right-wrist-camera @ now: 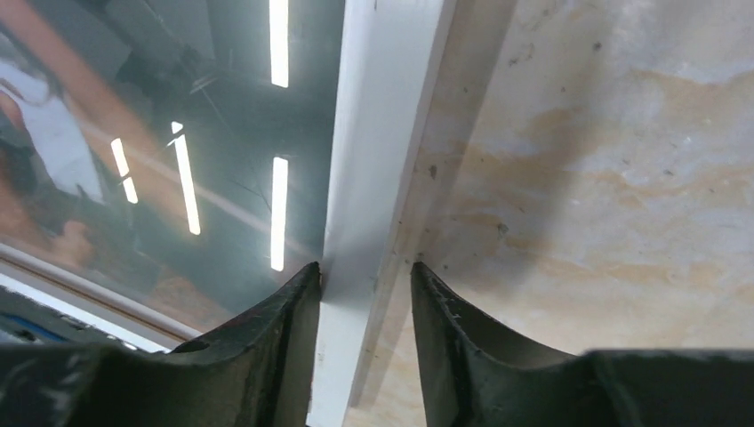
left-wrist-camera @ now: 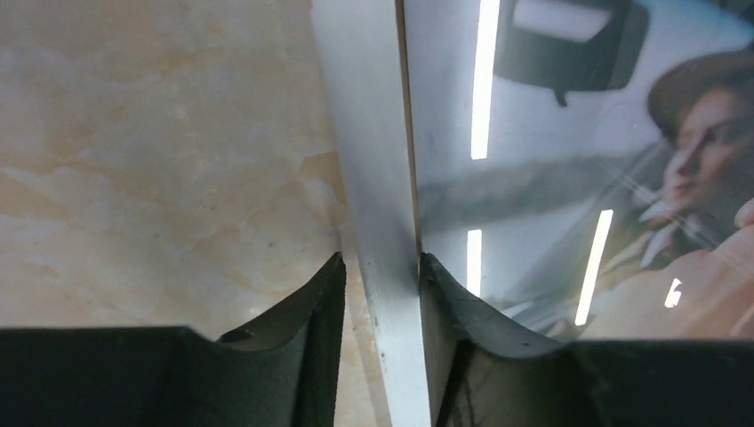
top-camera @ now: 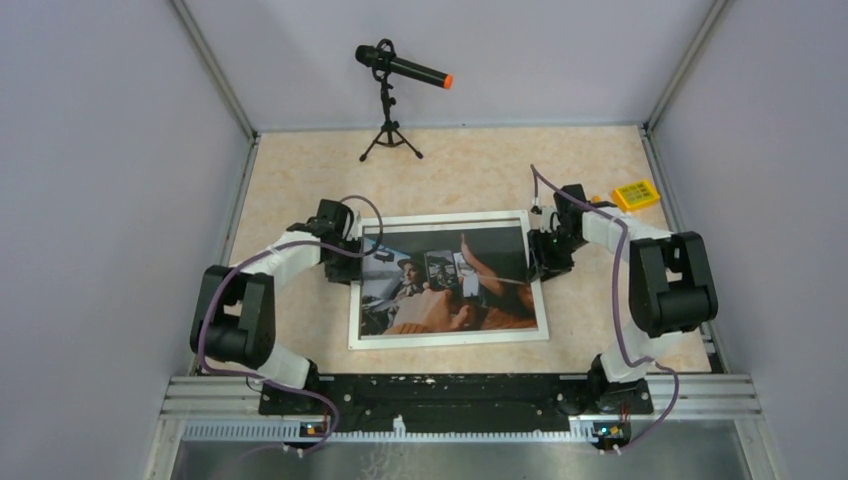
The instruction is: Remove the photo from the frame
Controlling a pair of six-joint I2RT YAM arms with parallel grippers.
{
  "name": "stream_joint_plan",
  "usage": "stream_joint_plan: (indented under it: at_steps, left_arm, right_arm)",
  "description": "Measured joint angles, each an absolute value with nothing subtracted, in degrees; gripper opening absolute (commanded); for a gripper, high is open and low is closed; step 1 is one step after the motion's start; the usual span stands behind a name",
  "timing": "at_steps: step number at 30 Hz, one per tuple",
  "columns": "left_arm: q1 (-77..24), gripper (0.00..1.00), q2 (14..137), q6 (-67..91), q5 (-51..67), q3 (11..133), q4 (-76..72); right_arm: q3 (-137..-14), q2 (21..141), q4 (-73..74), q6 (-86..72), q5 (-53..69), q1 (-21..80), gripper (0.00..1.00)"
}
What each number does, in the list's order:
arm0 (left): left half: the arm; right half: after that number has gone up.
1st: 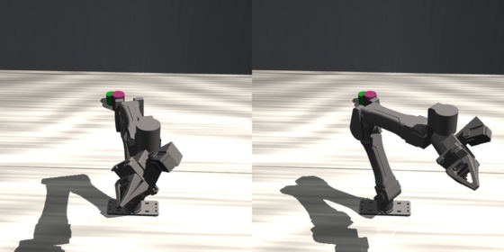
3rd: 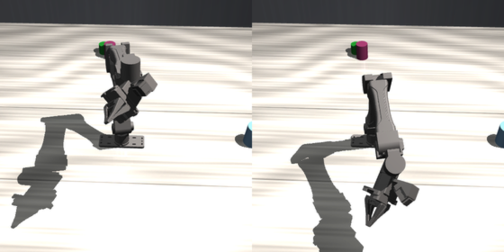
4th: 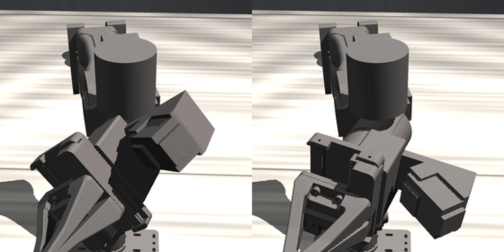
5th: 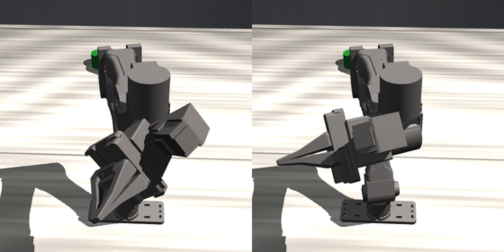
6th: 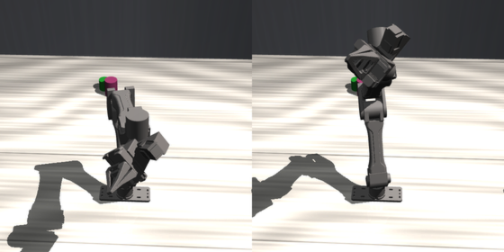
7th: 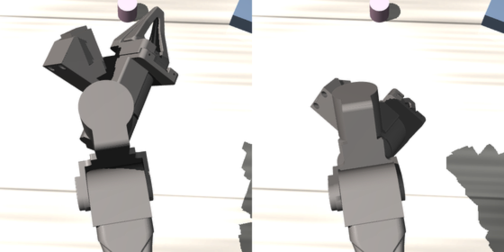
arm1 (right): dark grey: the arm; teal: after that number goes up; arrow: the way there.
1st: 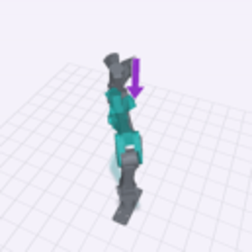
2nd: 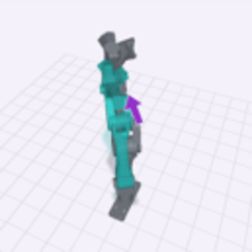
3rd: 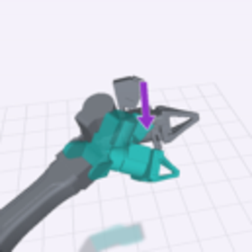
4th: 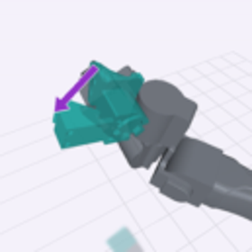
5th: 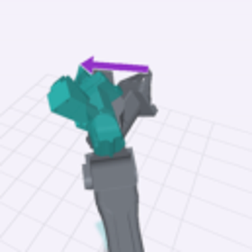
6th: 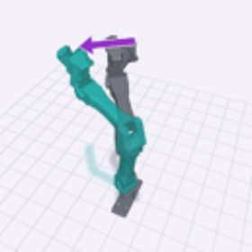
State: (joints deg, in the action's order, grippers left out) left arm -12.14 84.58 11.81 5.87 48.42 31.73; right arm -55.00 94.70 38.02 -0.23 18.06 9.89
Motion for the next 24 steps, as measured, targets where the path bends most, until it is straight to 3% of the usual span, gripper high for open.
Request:
stream_joint_plan:
  at_steps: [3, 7, 9, 24]
  left_arm:
    - [-12.19, 0.25, 89.17, 11.60, 6.35, 49.71, 31.44]
    - [-11.70, 0.00, 93.49, 11.57, 5.67, 54.46, 31.88]
    - [-11.33, 0.00, 95.53, 10.90, 5.41, 56.90, 32.16]
    - [-11.00, 0.00, 95.77, 9.26, 6.59, 64.07, 38.54]
  right_arm:
    - [-57.43, 97.58, 38.85, -1.23, 18.92, 9.91, 0.27]
    - [-63.05, 102.63, 43.13, -2.48, 19.35, 9.85, 0.06]
    - [-65.39, 104.22, 44.91, -2.87, 19.22, 9.87, 0.00]
    - [-69.97, 104.29, 48.07, -3.22, 17.47, 9.91, 0.00]
